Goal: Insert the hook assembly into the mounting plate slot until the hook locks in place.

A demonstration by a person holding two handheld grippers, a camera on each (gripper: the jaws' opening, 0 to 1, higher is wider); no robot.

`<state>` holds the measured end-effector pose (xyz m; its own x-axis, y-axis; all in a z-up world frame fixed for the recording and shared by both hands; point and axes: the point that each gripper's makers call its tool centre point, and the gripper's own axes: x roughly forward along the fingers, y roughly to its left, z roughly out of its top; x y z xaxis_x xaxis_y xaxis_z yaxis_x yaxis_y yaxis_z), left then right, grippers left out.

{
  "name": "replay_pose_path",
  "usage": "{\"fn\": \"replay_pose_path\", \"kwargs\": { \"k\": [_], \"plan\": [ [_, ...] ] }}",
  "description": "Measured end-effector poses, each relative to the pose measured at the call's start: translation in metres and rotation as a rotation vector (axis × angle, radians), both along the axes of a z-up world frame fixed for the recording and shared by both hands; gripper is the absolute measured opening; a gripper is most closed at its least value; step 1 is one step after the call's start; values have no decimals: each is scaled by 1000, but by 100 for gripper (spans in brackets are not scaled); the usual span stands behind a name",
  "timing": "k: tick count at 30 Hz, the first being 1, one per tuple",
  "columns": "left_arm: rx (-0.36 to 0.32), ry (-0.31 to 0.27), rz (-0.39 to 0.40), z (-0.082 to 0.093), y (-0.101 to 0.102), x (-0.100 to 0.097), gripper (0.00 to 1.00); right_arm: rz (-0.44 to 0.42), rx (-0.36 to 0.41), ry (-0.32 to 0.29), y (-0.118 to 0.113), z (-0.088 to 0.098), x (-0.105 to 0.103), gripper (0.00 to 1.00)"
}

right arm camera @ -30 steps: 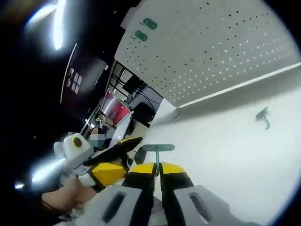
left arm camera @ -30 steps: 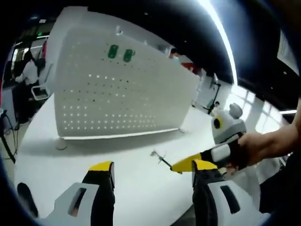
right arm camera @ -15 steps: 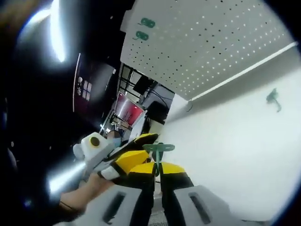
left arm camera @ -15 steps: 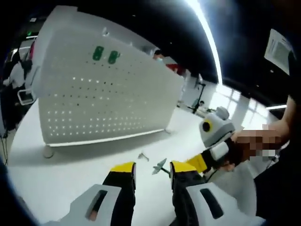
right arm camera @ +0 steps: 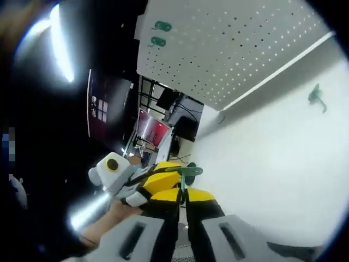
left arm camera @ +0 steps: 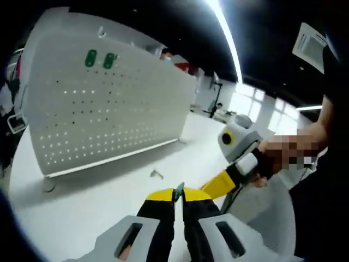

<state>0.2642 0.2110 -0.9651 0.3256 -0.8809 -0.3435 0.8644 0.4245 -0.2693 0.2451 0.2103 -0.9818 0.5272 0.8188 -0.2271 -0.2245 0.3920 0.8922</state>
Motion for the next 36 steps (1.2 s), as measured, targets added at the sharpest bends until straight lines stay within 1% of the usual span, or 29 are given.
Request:
{"fn": "replay_pose_path", "kwargs": {
  "k": [2,3,5,6,7,8,9,10,11,12,13,14,15,16,17,18,19,20,21,22,23,24,25,28,30,31,34,35,36],
  "plan": [
    [12,7,1,1,-2,0,2,-1,-44,-36,-1,1,1,0],
    [15,15,1,1,-2,0,2,-11,-59,-63,-1,5,3,1],
    [17,31,20,3,-3,3,2,-28,-83,-82,-3,8,8,1],
    [22,37,22,3,-4,5,2,-30,-113,-104,-6,9,11,1],
    [34,33,51,3,-2,9,2,-33,-149,-135,-8,10,14,3],
    [58,61,99,0,3,15,2,-43,-219,-184,-13,12,20,7],
    [60,81,111,0,4,18,2,-41,-265,-210,-16,14,21,9],
    [54,100,133,1,7,22,1,-39,-351,-252,-22,17,23,9],
    [54,110,150,1,8,25,1,-33,-408,-286,-24,21,24,9],
    [65,147,182,-1,13,28,1,23,-505,-387,-22,29,23,9],
    [65,171,204,-1,16,30,1,44,-563,-448,-22,34,24,9],
    [60,178,212,0,16,32,1,67,-616,-504,-19,39,23,9],
    [47,201,239,1,19,35,1,111,-682,-584,-14,44,20,9],
    [39,227,261,1,20,36,1,122,-700,-607,-13,46,20,9],
    [21,275,273,1,21,35,1,160,-754,-663,-8,48,17,9],
    [-1,303,275,3,20,34,1,186,-791,-698,-5,47,15,9],
    [-42,348,284,6,19,33,1,205,-835,-746,-2,47,15,9],
    [-65,375,290,7,18,32,1,217,-855,-771,1,46,15,9],
    [-91,416,291,9,17,30,1,232,-875,-778,3,43,14,9],
    [-100,435,290,9,17,28,1,235,-884,-782,5,42,14,9],
    [-99,436,284,9,17,27,1,233,-886,-786,7,42,15,8],
    [-92,443,284,8,18,25,1,241,-924,-795,6,39,16,8],
    [-79,445,280,6,18,23,1,257,-951,-775,4,34,17,8],
    [-30,411,264,1,20,16,1,270,-933,-768,7,31,18,7],
    [-28,427,260,-3,18,10,1,284,-927,-770,11,30,15,7],
    [-36,445,260,-3,16,8,1,300,-937,-776,12,28,14,7],
    [-42,458,259,-4,15,4,1,316,-947,-780,12,26,13,6],
    [-42,463,256,-4,14,2,1,313,-925,-749,12,24,11,6],
    [-45,468,255,-4,13,2,1,289,-894,-715,12,25,10,6]
  ]
}}
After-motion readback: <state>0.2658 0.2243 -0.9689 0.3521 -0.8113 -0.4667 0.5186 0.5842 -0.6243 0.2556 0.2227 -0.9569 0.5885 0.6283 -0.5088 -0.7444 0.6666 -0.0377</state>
